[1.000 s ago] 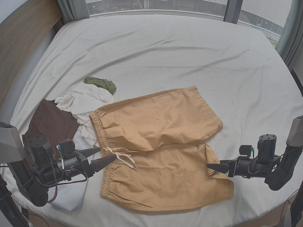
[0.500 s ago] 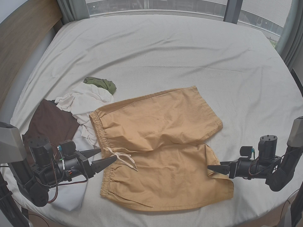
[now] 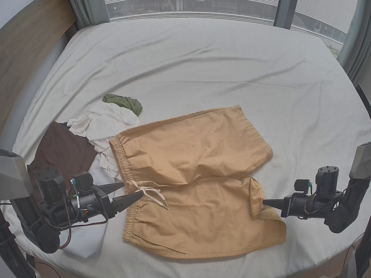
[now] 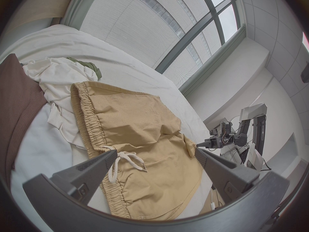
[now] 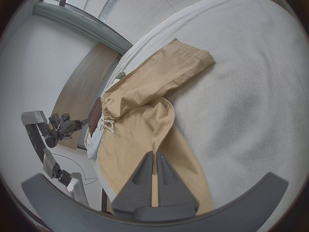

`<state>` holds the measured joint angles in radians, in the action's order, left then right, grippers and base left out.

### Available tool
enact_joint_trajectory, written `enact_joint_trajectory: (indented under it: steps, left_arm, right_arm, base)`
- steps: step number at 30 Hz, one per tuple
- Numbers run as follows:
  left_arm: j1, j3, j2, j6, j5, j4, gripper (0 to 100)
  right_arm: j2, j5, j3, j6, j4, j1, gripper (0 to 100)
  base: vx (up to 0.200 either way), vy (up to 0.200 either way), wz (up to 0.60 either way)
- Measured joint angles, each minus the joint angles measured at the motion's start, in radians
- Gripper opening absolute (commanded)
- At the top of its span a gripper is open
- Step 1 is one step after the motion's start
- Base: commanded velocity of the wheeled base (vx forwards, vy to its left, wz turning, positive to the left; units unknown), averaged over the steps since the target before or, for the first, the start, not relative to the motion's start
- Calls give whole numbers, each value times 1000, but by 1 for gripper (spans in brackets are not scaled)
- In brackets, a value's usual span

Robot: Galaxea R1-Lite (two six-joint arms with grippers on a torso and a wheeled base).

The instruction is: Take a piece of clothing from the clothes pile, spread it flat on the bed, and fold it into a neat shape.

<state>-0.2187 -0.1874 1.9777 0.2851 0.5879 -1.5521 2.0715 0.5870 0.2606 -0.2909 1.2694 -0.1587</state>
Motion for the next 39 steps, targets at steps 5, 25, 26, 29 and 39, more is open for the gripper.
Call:
enact_joint_trajectory:
  steps: [5, 25, 26, 29, 39]
  left_arm:
    - [-2, 0, 0, 0, 0, 0, 100]
    - [-13, 0, 16, -2, 0, 0, 100]
    - [-14, 0, 16, -1, 0, 0, 100]
    - [-15, 2, 19, -2, 0, 0, 100]
    - [-16, 6, 41, -34, -2, 0, 100]
  right_arm:
    - [3, 0, 12, 0, 4, 16, 0]
    - [-17, -4, 130, 3, -3, 149, 0]
    - [-17, -4, 132, 3, -3, 151, 0]
    - [-13, -5, 144, 4, -3, 165, 0]
    - [11, -6, 176, 28, 2, 190, 0]
  base:
    - [0, 0, 0]
    - [0, 0, 0]
    - [0, 0, 0]
    - [0, 0, 0]
    - [0, 0, 0]
